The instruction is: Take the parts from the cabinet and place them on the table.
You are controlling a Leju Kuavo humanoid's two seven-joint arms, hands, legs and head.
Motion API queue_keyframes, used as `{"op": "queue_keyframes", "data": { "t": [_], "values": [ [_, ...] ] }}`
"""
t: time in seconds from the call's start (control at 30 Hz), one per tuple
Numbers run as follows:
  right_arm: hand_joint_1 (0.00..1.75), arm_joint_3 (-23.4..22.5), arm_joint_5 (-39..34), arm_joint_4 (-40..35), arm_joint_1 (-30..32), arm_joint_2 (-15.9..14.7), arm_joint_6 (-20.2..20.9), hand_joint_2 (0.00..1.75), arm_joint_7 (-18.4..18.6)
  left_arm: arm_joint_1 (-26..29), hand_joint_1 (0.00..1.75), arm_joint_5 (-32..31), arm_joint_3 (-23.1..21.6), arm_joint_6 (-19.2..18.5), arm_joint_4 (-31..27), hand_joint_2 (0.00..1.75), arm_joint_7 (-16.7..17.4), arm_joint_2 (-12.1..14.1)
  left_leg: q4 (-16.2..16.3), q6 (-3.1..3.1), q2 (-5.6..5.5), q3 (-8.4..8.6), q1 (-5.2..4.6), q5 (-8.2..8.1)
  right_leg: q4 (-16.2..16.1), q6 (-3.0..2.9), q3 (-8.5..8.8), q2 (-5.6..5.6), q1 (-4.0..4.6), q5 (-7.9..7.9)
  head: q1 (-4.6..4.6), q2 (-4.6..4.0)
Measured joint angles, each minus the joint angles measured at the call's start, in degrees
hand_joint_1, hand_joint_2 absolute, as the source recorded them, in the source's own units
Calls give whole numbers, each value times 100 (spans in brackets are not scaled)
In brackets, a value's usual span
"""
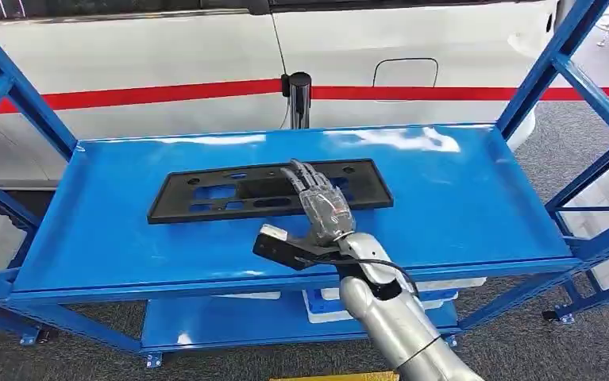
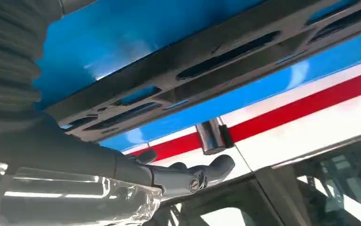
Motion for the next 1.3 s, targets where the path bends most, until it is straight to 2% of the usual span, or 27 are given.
{"op": "queue_keyframes", "data": {
  "t": [0.2, 0.47, 0.7, 0.73, 0.77, 0.8, 0.83, 1.1, 1.3],
  "values": [
    [0, 2, 11, 408, -113, -100, -240, 175, 26, 2, 0, -70, -42, -11, 0, 0, -11, -17, 0, 0, 1, 2, 4, 0, 1, 0, 3, 0, 1, 0, 0, 0],
    [0, -24, 673, 868, -230, -157, -785, 175, 534, 2, 0, -210, -61, -33, 0, 0, -24, -17, 0, 0, 3, 3, 4, 0, 1, 0, 3, 0, 1, -1, 0, 0],
    [3, -249, 927, 1217, -342, -162, -1049, 175, 601, 2, 0, -315, -83, -52, 0, 0, -24, -20, 0, 0, 2, 21, 4, -1, 0, 0, 19, 0, 0, -1, 0, 0],
    [49, -271, 931, 1235, -346, -162, -1056, 175, 599, 1, 0, -321, -83, -52, 0, 0, -24, -20, 0, 0, 2, 23, 4, -1, 0, 0, 21, 0, 0, -1, 0, 0],
    [106, -291, 936, 1257, -347, -160, -1056, 175, 601, 1, 0, -328, -83, -52, 0, 0, -24, -20, 0, 1, 2, 26, 4, -1, -1, 0, 23, 0, 0, -1, 0, 0],
    [106, -302, 938, 1272, -348, -162, -1056, 175, 601, 2, 0, -332, -83, -50, 0, 0, -24, -20, 0, 1, 1, 27, 4, -1, -1, 0, 24, 0, 0, -1, 0, 0],
    [129, -313, 953, 1294, -348, -162, -1060, 175, 601, 2, 0, -337, -83, -50, 0, 0, -24, -20, 0, 1, 1, 27, 4, -1, -1, 0, 25, 0, 0, -1, 2, 0],
    [159, -356, 1134, 1383, -339, -199, -1173, 175, 605, 3, 0, -393, -85, -44, 0, 0, -63, -26, 2, 1, 2, 28, 4, 0, 0, 1, 25, 0, 0, 0, 0, 0],
    [162, -492, 1375, 1149, -178, -234, -1193, 175, 658, 0, 0, -474, -98, -44, 0, 0, -72, -35, 1, 0, 2, 31, 4, -2, -1, 0, 28, 0, 0, -3, 0, 0]
  ]
}}
